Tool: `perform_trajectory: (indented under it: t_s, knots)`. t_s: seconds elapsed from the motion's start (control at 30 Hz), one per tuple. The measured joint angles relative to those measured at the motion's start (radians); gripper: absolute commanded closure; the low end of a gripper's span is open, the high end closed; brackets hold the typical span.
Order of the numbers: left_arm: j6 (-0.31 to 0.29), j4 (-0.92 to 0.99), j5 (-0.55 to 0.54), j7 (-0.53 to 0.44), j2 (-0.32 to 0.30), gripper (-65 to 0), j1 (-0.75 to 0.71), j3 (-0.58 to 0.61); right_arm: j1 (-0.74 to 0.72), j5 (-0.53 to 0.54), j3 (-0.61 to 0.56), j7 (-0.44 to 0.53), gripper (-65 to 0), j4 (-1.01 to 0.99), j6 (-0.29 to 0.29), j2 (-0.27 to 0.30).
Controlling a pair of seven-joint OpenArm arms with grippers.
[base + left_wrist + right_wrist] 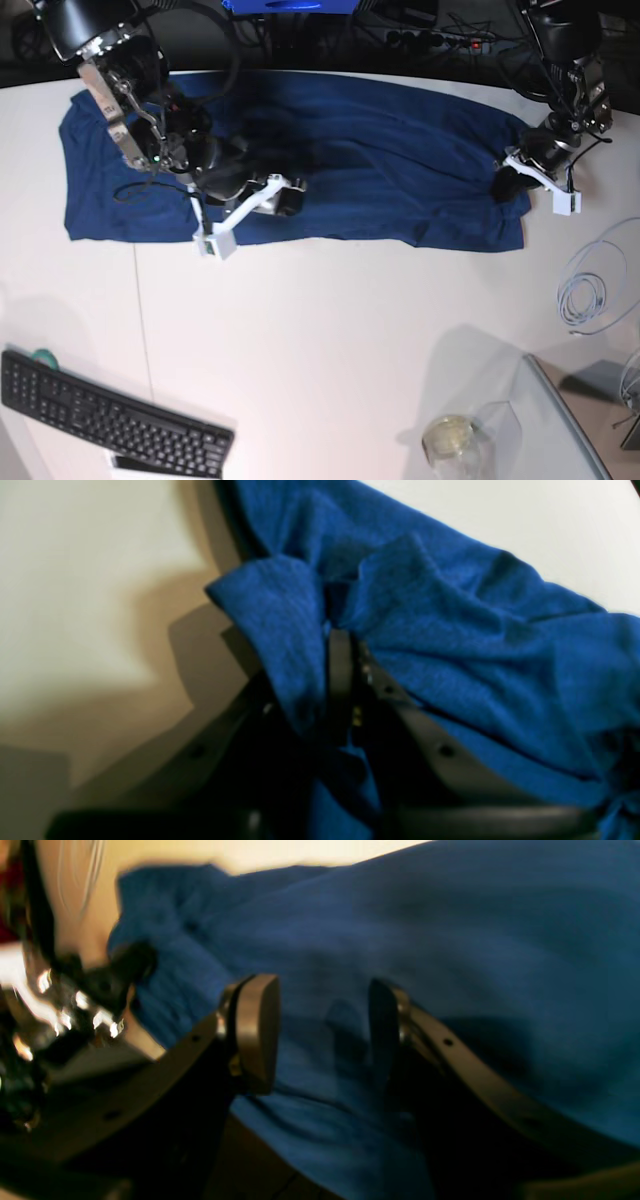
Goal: Layout the t-shirt on the table in an organized manner, then fold the t-shirt properly
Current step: 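Fold the shirt side held by the left gripper toward the right gripper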
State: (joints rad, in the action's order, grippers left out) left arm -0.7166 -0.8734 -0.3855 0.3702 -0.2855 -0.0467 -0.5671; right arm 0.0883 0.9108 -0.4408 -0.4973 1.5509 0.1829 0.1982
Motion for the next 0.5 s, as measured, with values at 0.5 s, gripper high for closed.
perform_trajectory:
  t_s: [0.5]
  knots:
    - [0.032,-0.354,0.049,0.015,-0.042,0.0,-0.163,-0.141,0.121,0.001,0.269,-0.003,-26.6,0.027,-0.001,0.051]
